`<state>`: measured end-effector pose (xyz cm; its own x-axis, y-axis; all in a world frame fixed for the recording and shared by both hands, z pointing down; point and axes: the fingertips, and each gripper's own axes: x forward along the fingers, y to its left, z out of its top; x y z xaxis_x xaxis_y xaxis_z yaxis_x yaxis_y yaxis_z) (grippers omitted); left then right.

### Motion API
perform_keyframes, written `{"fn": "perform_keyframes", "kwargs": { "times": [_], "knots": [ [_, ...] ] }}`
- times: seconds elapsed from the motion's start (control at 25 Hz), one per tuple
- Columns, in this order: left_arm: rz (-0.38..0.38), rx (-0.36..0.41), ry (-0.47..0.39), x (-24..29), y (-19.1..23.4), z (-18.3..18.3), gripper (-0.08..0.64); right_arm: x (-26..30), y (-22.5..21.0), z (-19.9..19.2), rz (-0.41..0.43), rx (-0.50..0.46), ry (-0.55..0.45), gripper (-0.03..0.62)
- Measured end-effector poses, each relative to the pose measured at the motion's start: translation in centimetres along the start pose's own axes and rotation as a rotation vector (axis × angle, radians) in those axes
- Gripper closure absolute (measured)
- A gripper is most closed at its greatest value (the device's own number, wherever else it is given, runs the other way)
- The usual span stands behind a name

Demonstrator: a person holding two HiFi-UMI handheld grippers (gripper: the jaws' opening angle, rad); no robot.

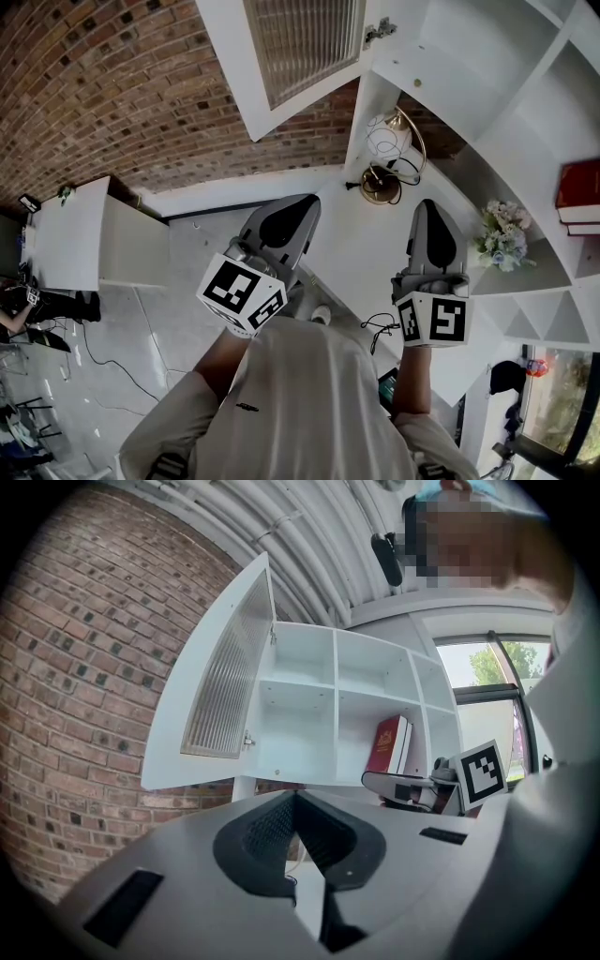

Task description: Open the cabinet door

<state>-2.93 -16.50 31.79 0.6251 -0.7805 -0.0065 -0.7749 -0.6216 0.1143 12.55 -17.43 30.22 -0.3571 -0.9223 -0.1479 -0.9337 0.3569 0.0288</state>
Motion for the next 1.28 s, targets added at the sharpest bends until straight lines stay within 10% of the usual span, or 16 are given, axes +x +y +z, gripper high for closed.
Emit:
{"fn": "perform_keyframes", "kwargs": {
  "times": [1.28],
  "knots": [
    [0.018, -0.019, 0.002, -0.1, 1.0, -0.4, 0.551, 0.8, 0.9, -0.5, 0.037, 0.001, 0.036, 0.595]
  ]
}}
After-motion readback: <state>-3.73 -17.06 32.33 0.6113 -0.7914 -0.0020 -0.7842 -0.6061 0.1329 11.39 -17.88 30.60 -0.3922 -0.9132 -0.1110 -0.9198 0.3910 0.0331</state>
